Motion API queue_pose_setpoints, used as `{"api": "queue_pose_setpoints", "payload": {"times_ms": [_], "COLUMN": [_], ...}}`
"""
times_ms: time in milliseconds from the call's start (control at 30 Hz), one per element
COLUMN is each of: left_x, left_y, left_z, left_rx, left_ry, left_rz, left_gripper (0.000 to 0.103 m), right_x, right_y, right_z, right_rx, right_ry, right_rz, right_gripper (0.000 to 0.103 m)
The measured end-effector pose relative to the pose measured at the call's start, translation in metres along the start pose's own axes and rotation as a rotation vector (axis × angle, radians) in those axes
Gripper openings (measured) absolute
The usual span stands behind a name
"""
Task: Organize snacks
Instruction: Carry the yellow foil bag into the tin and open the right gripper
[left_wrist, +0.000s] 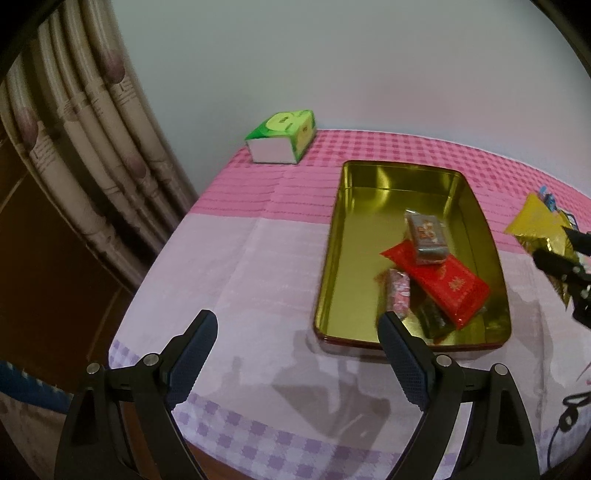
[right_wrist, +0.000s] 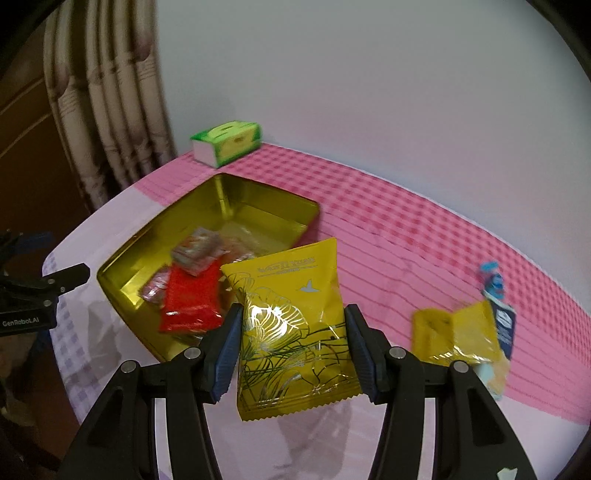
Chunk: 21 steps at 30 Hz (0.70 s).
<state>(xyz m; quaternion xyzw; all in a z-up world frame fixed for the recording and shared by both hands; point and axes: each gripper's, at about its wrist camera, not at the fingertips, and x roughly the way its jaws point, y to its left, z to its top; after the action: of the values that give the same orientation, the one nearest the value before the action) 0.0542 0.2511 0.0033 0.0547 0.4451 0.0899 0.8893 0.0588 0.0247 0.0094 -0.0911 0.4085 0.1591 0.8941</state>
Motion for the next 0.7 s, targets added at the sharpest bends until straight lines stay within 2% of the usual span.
{"api": "queue_pose_setpoints", "payload": {"times_ms": [500, 700], "left_x": [0.001, 0.004], "left_y": [0.015, 0.023], "left_z": [0.003, 0.004], "left_rx": [-0.070, -0.116], "left_ry": [-0.002, 0.011], "left_rz": [0.001, -0.032], "left_gripper": [0.089, 0.089], "right_x": [0.038, 0.049], "right_y": [0.054, 0.068], "right_z": [0.012, 0.016], "right_rx": [-0.134, -0.159], "right_ry": [0.042, 0.041], "right_rz": [0.009, 0.029], "right_gripper": [0.050, 0.050]}}
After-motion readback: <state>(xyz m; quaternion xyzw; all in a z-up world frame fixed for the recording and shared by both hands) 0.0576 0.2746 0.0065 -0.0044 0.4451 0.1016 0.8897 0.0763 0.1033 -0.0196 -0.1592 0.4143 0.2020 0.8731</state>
